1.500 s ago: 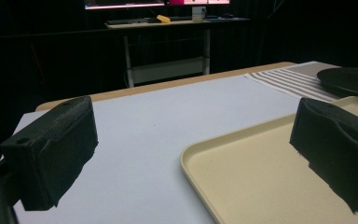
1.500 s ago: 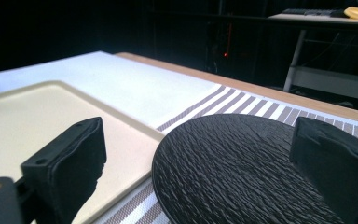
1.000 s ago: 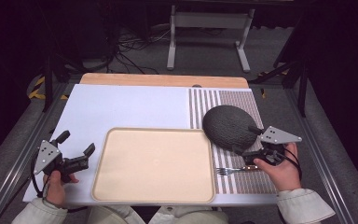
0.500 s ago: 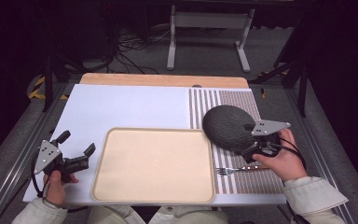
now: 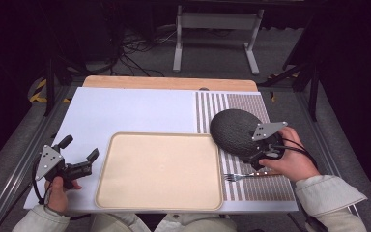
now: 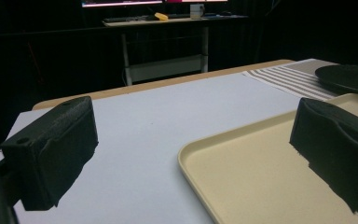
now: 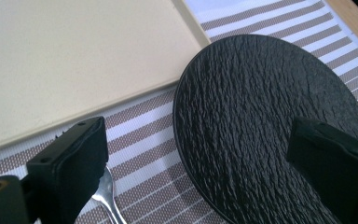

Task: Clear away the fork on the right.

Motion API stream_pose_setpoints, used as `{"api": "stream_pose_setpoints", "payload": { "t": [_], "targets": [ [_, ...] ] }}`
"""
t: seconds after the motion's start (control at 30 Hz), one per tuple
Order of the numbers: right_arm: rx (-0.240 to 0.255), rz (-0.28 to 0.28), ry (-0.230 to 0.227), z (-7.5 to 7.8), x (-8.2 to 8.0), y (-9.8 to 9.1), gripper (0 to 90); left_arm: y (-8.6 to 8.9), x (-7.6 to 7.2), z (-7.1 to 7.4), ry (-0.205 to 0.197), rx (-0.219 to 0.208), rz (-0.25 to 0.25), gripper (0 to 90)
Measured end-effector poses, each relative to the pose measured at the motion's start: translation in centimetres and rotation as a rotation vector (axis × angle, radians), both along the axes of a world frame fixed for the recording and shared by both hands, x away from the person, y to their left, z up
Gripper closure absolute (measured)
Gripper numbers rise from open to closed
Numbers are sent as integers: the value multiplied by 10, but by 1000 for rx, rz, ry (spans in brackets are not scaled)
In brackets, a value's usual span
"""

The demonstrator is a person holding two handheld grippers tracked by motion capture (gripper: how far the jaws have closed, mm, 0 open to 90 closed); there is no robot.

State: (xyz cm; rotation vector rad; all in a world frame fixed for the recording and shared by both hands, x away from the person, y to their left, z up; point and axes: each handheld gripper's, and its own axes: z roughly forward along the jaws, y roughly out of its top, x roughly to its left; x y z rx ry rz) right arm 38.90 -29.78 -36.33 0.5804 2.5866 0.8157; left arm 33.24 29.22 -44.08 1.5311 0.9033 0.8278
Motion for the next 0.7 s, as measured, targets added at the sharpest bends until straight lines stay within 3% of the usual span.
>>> {"api": "stream_pose_setpoints", "payload": {
  "t": [0.17, 0.7],
  "targets": [
    [-67, 17, 40, 1, 3, 2, 69, 0, 0, 0, -1, -2, 0, 14],
    [-180, 53, 121, 0, 6, 5, 75, 0, 0, 1, -3, -2, -6, 15]
  ]
}}
